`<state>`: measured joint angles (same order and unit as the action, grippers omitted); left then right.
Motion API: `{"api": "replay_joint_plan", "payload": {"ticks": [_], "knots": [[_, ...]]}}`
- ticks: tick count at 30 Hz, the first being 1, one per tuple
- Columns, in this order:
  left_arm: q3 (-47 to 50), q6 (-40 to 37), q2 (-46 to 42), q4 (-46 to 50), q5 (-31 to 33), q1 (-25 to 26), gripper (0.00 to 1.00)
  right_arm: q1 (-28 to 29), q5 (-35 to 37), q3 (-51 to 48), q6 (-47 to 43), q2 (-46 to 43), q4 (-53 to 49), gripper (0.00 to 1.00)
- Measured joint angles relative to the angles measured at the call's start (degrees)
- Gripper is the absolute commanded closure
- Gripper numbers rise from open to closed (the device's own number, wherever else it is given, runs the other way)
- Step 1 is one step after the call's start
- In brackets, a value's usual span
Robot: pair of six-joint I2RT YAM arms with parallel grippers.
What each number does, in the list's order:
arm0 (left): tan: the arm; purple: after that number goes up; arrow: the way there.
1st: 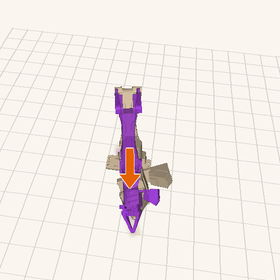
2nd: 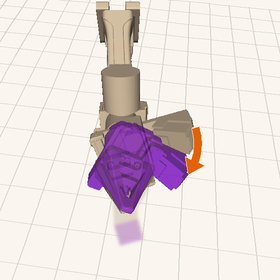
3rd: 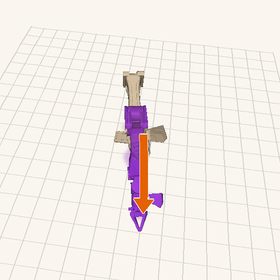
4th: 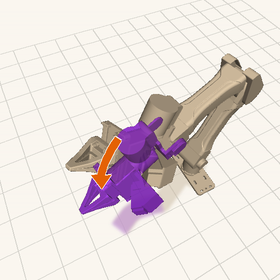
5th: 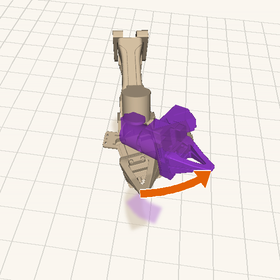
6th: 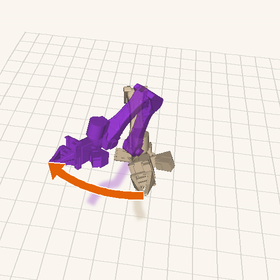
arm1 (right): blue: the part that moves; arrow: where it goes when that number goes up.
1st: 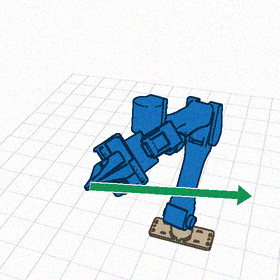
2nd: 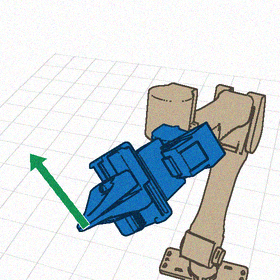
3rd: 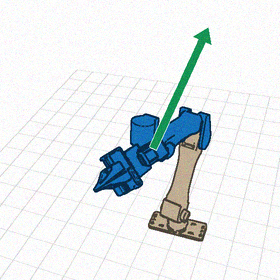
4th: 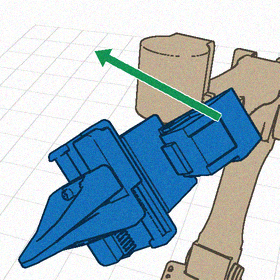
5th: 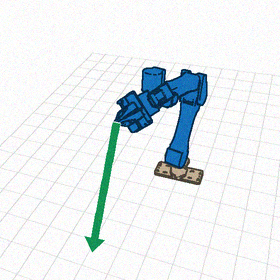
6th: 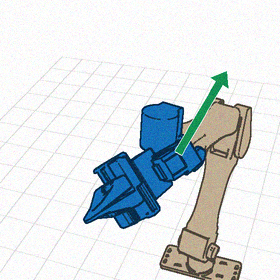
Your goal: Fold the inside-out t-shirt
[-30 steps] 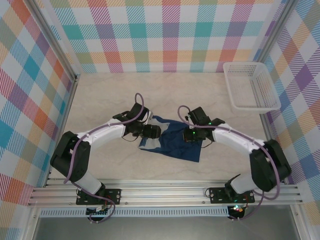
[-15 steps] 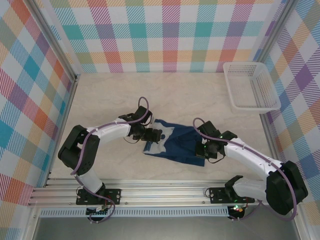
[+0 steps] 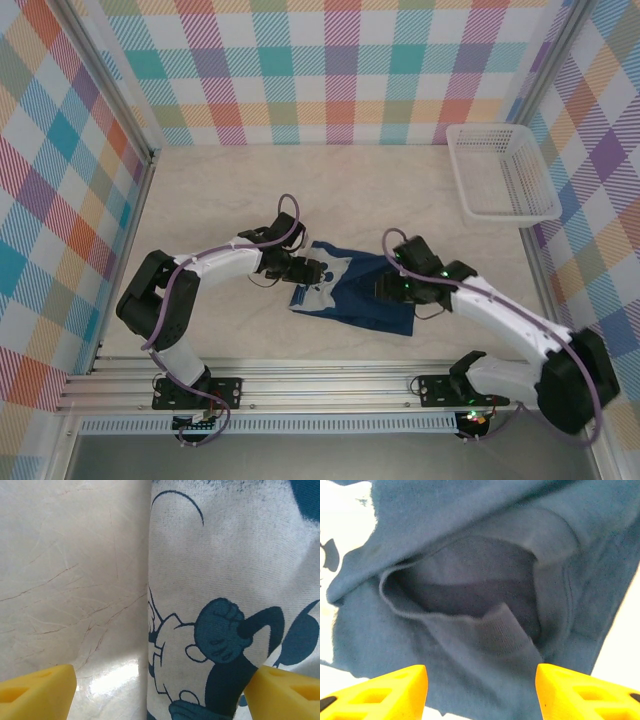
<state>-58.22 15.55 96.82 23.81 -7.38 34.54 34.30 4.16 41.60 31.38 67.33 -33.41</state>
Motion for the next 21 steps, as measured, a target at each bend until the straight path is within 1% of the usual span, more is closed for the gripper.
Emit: {"api": "replay_joint_plan", "payload": {"ticks": [2,4,6,8,9,12,14,18,21], "knots": [[0.0,0.0,0.0,0.0,-0.02,0.0,0.14,-0.28,0.46,1.86,-2.03,5.05,0.9,0.45],[0.0,0.0,0.02,0.0,-0.02,0.0,0.14,-0.55,0.79,2.58,-3.96,8.0,1.73,0.58],[0.0,0.0,0.02,0.0,-0.04,0.0,0.14,-0.59,1.01,2.82,-5.62,9.49,2.19,0.76],[0.0,0.0,0.02,0.0,-0.04,0.0,0.14,-0.63,1.27,3.02,-6.49,9.75,1.97,0.87],[0.0,0.0,0.02,-0.02,-0.07,0.0,0.14,-0.63,1.44,3.15,-6.47,9.64,1.66,0.92],[0.0,0.0,0.07,-0.02,-0.04,0.0,0.15,-0.63,1.46,3.08,-4.9,8.02,-0.37,0.98],[0.0,0.0,0.31,-0.04,-0.02,0.0,0.14,-0.63,1.42,2.47,-2.49,5.33,-2.16,1.0],[-0.11,0.0,1.84,-0.04,0.44,0.15,0.15,-0.63,1.4,-0.48,3.87,-1.79,-6.88,0.99],[-0.31,-0.02,2.89,0.0,1.11,0.26,0.15,-0.63,1.4,-2.67,8.63,-4.81,-10.21,0.98]]}}
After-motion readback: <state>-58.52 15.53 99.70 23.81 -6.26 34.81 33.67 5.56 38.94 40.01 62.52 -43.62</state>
